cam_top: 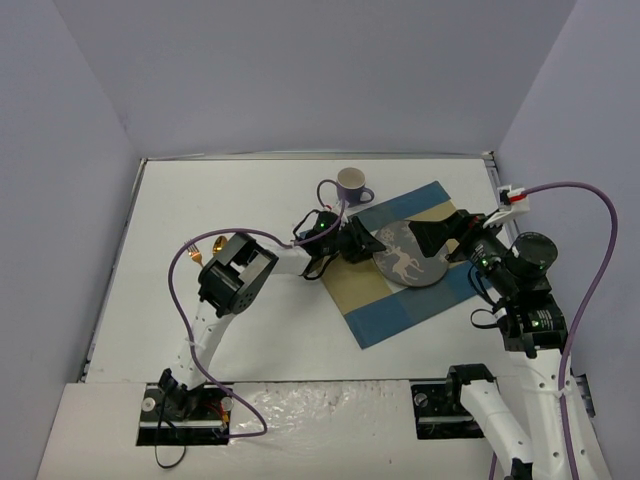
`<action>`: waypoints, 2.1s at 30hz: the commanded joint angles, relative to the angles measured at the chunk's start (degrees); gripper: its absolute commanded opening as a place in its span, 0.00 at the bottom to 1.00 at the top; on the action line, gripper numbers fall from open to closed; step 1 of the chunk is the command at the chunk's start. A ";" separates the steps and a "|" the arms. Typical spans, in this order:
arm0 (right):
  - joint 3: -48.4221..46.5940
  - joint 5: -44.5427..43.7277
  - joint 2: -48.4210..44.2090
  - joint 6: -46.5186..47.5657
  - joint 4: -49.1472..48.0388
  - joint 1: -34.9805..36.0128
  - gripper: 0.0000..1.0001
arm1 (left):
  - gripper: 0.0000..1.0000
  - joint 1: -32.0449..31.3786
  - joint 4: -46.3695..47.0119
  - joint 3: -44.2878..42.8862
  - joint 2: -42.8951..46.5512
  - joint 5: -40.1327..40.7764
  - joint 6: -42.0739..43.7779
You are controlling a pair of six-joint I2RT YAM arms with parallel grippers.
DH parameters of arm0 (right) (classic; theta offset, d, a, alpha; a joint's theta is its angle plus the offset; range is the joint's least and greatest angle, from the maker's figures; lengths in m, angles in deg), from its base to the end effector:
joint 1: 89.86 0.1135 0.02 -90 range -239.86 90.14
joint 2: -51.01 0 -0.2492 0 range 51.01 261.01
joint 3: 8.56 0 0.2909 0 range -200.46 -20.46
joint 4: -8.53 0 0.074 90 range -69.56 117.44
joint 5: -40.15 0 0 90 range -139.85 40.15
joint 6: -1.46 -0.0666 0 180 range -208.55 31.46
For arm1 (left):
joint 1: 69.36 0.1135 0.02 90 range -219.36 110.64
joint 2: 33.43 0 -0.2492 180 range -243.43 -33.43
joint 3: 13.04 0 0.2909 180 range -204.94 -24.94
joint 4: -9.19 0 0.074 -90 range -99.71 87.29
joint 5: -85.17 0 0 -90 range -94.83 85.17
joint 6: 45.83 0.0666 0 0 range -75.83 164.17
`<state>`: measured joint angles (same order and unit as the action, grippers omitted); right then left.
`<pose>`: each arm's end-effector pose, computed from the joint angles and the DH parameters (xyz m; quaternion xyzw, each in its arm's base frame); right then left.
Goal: Set the dinner table for one person
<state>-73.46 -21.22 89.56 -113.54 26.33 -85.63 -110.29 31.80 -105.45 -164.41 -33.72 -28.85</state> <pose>0.2138 0.0478 0.4176 -0.0704 0.6556 0.3414 0.6699 0.3854 -0.3768 0.0839 -0.0694 0.7846 -0.5974 0.1508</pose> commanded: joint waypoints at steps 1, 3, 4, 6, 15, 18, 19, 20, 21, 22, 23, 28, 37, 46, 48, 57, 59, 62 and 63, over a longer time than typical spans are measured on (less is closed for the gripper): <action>0.33 -0.95 -0.55 0.56 -3.10 0.43 1.00 | 0.48 -0.47 4.64 -1.69 4.20 -1.19 -0.34; 0.52 -1.21 -0.75 0.56 -2.82 0.34 1.00 | 0.55 -0.47 3.29 -1.93 4.50 -1.17 0.15; 0.52 -1.73 -0.83 0.72 -2.61 0.38 1.00 | 0.59 -0.47 2.60 -1.97 4.82 -1.05 0.52; 0.43 -2.69 -0.97 1.15 -2.08 0.43 1.00 | 0.70 -0.42 0.77 -2.07 5.69 -0.56 1.58; 0.73 -11.84 -0.23 6.82 -0.24 0.34 1.00 | 0.97 0.54 -18.72 -2.69 15.25 4.41 10.81; -1.27 -13.06 3.49 10.41 0.13 0.34 1.00 | 0.97 1.36 -30.19 -3.72 21.44 8.42 17.87; -1.58 -13.16 5.14 11.22 0.48 0.34 1.00 | 0.97 1.46 -33.82 -4.17 22.16 8.93 18.78; -2.78 -12.64 7.86 11.97 0.86 0.34 1.00 | 0.97 1.96 -38.25 -4.82 24.16 10.08 21.46; -4.46 -11.91 10.98 12.71 1.20 0.34 1.00 | 0.97 2.65 -43.19 -5.56 26.97 11.67 25.21; -6.16 -11.00 14.09 13.09 1.05 0.37 1.00 | 0.97 3.65 -46.37 -5.73 28.93 13.31 27.50; -7.87 -10.02 17.21 13.31 0.67 0.41 0.99 | 0.97 4.80 -48.79 -5.65 30.52 14.98 29.14; -15.27 -6.39 30.78 18.05 -1.26 0.90 0.95 | 0.97 12.94 -61.15 -3.03 42.15 20.24 39.19; -28.50 2.00 55.55 39.29 -2.99 2.15 0.94 | 0.97 29.83 -69.10 4.38 55.11 19.98 51.50; -44.19 7.28 72.64 52.05 2.33 3.56 0.92 | 0.97 33.57 -65.69 12.21 58.88 30.15 53.66; -46.43 7.44 75.07 55.11 3.83 3.76 0.91 | 0.97 34.17 -65.70 12.34 58.91 30.43 53.60; -54.39 8.72 85.89 57.68 5.80 5.34 0.83 | 0.97 36.01 -65.71 13.10 58.12 30.21 53.16; -55.45 8.64 86.71 58.17 5.80 6.23 0.80 | 0.97 36.09 -65.79 13.02 57.72 29.81 53.00; -57.05 8.90 89.28 58.45 5.74 7.02 0.77 | 0.97 36.51 -65.54 13.03 57.22 28.90 52.61; -57.53 8.90 90.07 58.40 5.79 7.27 0.75 | 0.97 36.69 -65.54 13.09 57.15 28.89 52.55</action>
<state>-126.05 -14.65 178.80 -56.88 33.21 -80.06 -74.49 -35.88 -90.92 -107.53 -4.69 23.40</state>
